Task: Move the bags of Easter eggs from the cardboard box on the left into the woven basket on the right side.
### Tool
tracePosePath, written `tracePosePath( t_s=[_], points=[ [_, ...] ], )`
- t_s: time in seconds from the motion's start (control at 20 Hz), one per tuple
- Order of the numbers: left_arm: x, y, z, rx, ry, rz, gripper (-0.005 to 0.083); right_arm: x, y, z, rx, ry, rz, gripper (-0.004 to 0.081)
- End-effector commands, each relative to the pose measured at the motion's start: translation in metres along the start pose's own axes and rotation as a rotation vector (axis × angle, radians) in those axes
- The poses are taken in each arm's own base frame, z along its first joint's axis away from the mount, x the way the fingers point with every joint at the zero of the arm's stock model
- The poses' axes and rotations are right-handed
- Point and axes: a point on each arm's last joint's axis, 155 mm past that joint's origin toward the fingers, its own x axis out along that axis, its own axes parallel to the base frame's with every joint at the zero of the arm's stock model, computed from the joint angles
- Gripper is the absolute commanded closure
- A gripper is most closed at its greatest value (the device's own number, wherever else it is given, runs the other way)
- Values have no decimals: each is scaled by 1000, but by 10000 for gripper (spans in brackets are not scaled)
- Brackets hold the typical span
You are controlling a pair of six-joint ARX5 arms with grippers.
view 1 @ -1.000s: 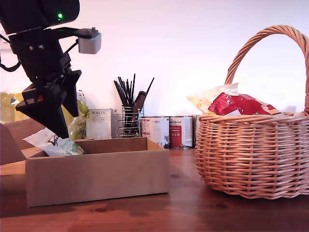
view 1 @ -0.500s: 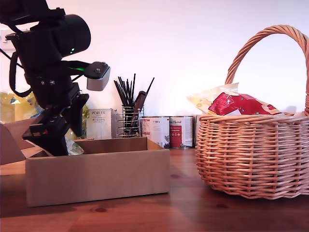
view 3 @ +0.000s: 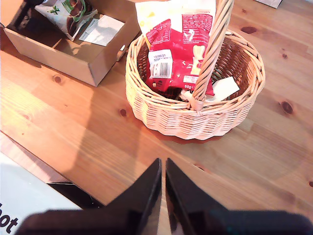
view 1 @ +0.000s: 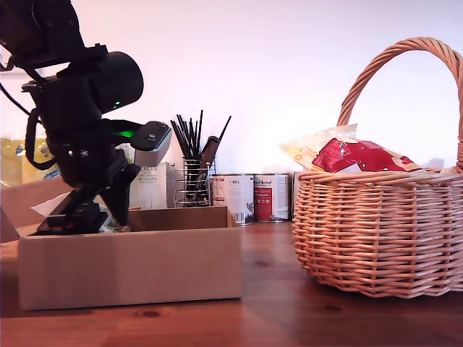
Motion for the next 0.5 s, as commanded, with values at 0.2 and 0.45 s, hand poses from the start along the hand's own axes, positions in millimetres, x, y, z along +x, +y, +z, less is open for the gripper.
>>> tracePosePath(
  t_s=[0.2,0.45],
  points=[
    [31,-23,-12,17,45,-82,15,3,2,-2,-5,5,12,773],
    [34,-25,-16,25,69,-85,466,3,2,-3,-5,6,12,773]
  ],
)
